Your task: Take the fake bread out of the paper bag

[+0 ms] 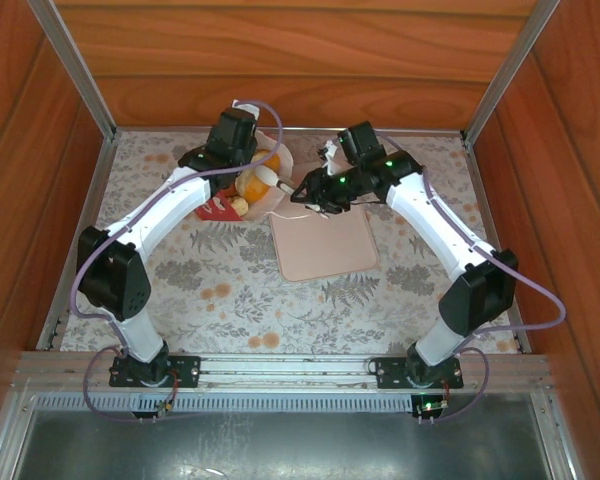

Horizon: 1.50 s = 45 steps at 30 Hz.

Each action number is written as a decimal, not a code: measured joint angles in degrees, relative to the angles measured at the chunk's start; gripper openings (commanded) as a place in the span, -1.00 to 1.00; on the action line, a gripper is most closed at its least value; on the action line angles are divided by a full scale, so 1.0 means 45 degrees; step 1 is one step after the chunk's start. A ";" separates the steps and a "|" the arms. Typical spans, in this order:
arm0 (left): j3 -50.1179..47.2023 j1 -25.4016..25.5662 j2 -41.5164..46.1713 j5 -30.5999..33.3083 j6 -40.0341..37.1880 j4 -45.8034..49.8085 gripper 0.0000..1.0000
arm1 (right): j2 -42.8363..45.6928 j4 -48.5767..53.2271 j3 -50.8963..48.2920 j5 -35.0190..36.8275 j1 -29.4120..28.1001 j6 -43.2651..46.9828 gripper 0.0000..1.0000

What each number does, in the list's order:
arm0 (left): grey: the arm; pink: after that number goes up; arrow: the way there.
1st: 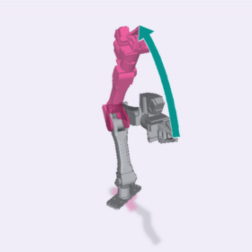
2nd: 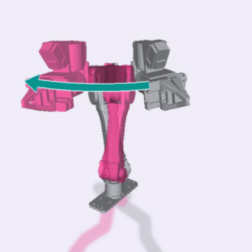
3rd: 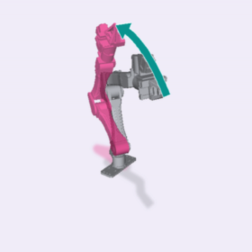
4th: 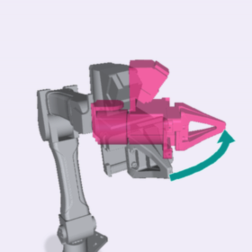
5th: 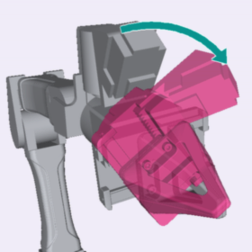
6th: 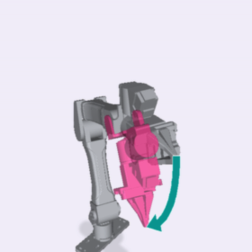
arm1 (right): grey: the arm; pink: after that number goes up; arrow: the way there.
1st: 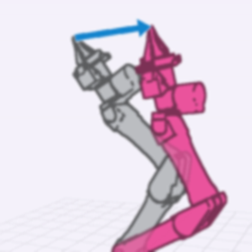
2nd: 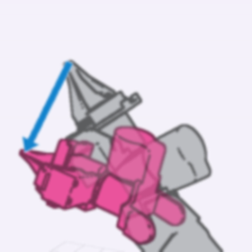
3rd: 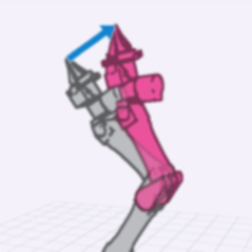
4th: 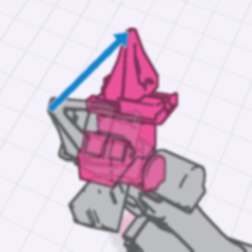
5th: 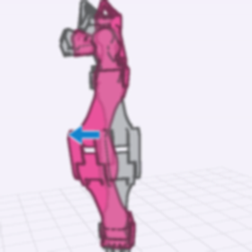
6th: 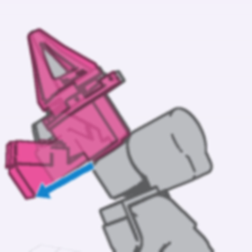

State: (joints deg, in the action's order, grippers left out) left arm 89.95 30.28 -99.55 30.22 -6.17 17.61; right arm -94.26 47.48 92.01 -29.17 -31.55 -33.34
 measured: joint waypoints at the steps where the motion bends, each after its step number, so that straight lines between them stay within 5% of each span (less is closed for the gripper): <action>1: 0.0000 0.0058 0.0000 -0.0005 0.0000 0.0000 -1.00 | -0.0063 0.0000 0.0000 0.0053 0.0000 -0.0024 0.11; 35: 0.0000 0.0680 -0.0189 0.0117 0.0359 0.0010 -1.00 | -0.1817 0.0087 0.1083 0.1690 -0.0175 -0.0418 0.15; 45: 0.0000 0.0680 -0.0189 0.0019 0.0544 0.0015 -1.00 | -0.2079 0.0175 0.1428 0.2152 -0.0350 -0.0277 -0.29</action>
State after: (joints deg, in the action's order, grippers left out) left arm 89.95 33.34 -100.40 30.30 -3.73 17.67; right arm -103.61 48.27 98.43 -19.49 -33.12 -34.59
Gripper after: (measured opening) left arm 0.062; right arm 0.418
